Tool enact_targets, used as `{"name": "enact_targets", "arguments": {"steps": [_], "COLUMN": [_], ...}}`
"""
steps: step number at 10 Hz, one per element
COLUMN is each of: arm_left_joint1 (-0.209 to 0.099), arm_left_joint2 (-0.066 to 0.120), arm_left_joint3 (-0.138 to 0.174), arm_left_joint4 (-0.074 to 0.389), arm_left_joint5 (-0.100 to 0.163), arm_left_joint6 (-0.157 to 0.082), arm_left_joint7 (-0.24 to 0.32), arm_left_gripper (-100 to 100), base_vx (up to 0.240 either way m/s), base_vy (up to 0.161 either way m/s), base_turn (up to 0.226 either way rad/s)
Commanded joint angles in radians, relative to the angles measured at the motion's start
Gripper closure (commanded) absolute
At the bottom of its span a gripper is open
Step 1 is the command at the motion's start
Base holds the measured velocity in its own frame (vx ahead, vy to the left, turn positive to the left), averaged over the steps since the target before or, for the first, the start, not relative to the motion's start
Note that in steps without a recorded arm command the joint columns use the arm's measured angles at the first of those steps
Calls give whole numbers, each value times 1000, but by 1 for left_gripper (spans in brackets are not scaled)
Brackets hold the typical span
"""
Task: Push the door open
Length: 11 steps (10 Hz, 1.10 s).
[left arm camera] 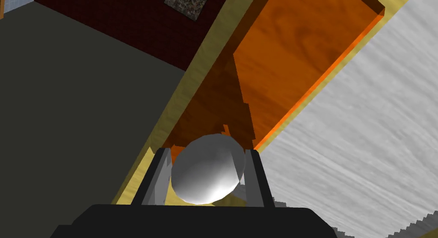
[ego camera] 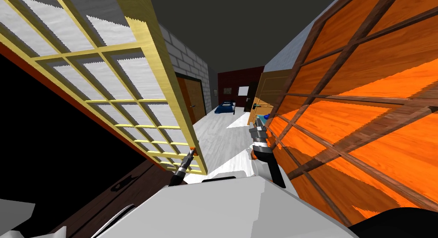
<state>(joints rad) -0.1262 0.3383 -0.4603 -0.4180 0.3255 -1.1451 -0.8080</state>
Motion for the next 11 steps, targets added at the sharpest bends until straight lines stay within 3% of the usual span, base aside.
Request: {"name": "enact_targets", "arguments": {"steps": [1, 10, 11], "arm_left_joint1": [9, 44, 44], "arm_left_joint2": [-6, -38, -38], "arm_left_joint3": [6, 19, 19], "arm_left_joint4": [-16, -73, -73], "arm_left_joint5": [10, 40, 40], "arm_left_joint6": [8, 31, 31], "arm_left_joint7": [50, 252, 253], "arm_left_gripper": [100, 100, 100], "base_vx": [58, 50, 41], "base_vy": [10, 7, 2], "base_turn": [11, 5, 4]}}
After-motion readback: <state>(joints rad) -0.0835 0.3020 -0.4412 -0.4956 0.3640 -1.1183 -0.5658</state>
